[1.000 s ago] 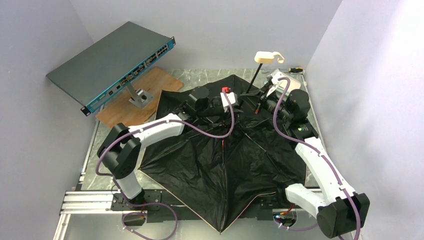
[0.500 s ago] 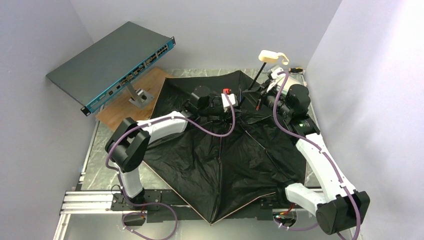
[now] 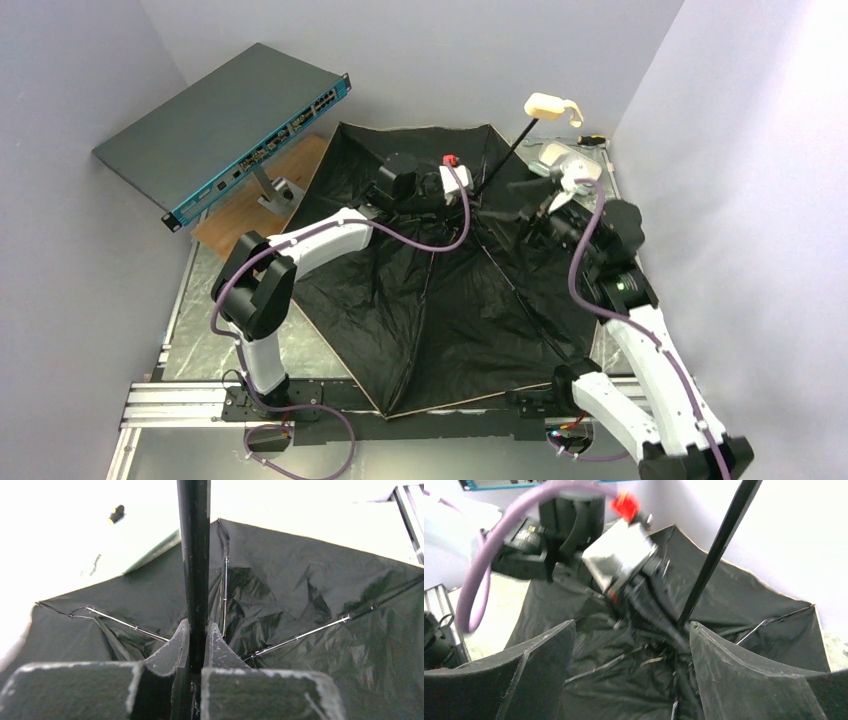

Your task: Open the umbrella

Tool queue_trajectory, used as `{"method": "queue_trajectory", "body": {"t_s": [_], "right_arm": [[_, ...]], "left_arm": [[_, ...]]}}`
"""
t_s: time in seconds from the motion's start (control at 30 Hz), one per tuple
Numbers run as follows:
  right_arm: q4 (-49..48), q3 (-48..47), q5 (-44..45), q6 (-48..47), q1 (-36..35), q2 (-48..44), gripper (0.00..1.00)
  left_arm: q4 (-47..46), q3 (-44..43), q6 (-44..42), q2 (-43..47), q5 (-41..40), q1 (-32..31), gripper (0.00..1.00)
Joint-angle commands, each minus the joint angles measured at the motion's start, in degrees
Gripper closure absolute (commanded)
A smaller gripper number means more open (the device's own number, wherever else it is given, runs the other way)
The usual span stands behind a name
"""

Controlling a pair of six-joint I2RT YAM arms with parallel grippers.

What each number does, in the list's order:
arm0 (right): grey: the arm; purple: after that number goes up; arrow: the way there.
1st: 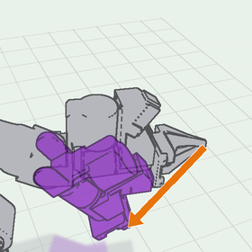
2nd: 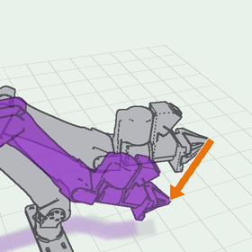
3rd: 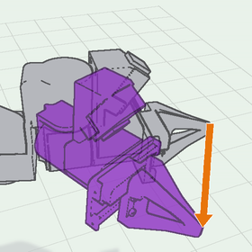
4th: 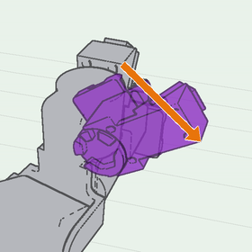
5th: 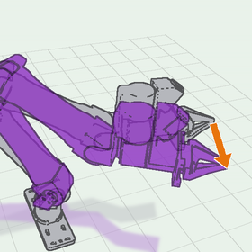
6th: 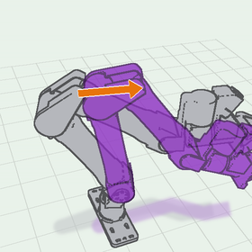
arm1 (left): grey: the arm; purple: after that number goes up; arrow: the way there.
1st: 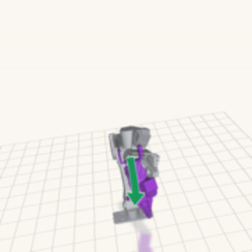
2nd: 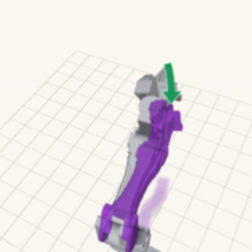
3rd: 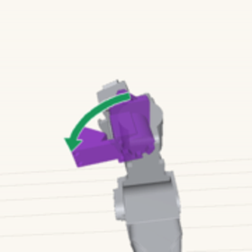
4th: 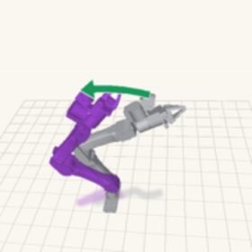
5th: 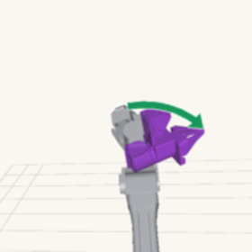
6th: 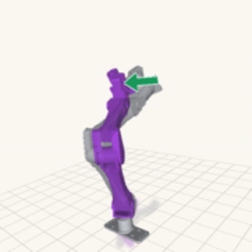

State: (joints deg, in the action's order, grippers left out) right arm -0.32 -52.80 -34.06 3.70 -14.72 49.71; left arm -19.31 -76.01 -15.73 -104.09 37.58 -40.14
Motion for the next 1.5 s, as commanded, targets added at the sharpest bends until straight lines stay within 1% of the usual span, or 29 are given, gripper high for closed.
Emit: {"method": "queue_trajectory", "body": {"t_s": [0.0,0.1,0.17,0.3,0.4,0.53,0.63,0.73,0.8,0.87,0.93,1.07,1.17,1.23,1.37,1.47], "right_arm": [[6.13,6.88,0.40,-0.81,-0.22,-7.71,0.12],[13.59,9.68,4.78,-1.65,-0.19,-13.87,0.10],[17.10,10.64,11.07,0.27,-0.19,-17.45,0.08],[22.26,8.33,18.77,1.33,-0.21,-21.28,0.08],[23.67,6.08,19.32,0.33,-0.20,-22.48,0.10],[26.14,4.20,15.72,-1.32,-0.22,-22.24,0.14],[28.15,5.10,16.14,-2.69,-0.20,-23.00,0.16],[28.20,5.04,16.54,-3.16,-0.21,-24.09,0.16],[27.55,4.78,16.66,-5.03,-0.20,-24.56,0.16],[26.93,4.57,17.09,-5.91,-0.22,-24.63,0.16],[26.48,4.24,17.91,-5.86,-0.24,-24.23,0.14],[26.17,4.10,17.41,-2.34,-0.22,-22.33,0.11],[24.21,4.21,17.13,1.41,-0.28,-20.75,0.09],[23.31,2.72,17.04,2.49,-0.13,-19.20,0.09],[22.86,-0.18,17.52,3.76,-0.18,-16.80,0.08],[23.53,-1.55,20.21,4.91,-0.13,-15.91,0.08]], "left_arm": [[-6.81,-7.56,1.96,2.38,1.13,0.01,1.00],[-8.74,-8.32,4.12,3.51,2.00,-0.22,1.00],[-8.91,-7.42,4.34,5.73,2.20,-0.83,1.00],[-9.59,-5.04,7.17,10.12,4.06,-1.96,1.00],[-10.49,-5.26,8.26,12.36,4.51,-3.22,1.00],[-12.60,-7.56,3.92,12.86,5.19,-5.51,1.00],[-13.62,-9.81,-3.72,11.98,6.30,-6.78,1.00],[-14.21,-12.37,-13.39,10.63,8.14,-7.19,1.00],[-14.51,-14.38,-19.70,9.57,9.24,-7.15,1.00],[-14.53,-16.43,-26.30,8.43,10.20,-7.15,1.00],[-14.17,-18.46,-34.89,7.41,10.90,-7.22,1.00],[-13.70,-22.68,-50.16,5.47,9.95,-7.26,1.00],[-11.92,-24.39,-64.78,4.52,9.49,-6.96,1.00],[-11.75,-24.91,-72.89,4.03,9.29,-6.22,1.00],[-8.47,-25.42,-86.84,5.11,9.03,-4.71,1.00],[-5.51,-24.87,-93.24,6.84,9.47,-4.36,1.00]]}}
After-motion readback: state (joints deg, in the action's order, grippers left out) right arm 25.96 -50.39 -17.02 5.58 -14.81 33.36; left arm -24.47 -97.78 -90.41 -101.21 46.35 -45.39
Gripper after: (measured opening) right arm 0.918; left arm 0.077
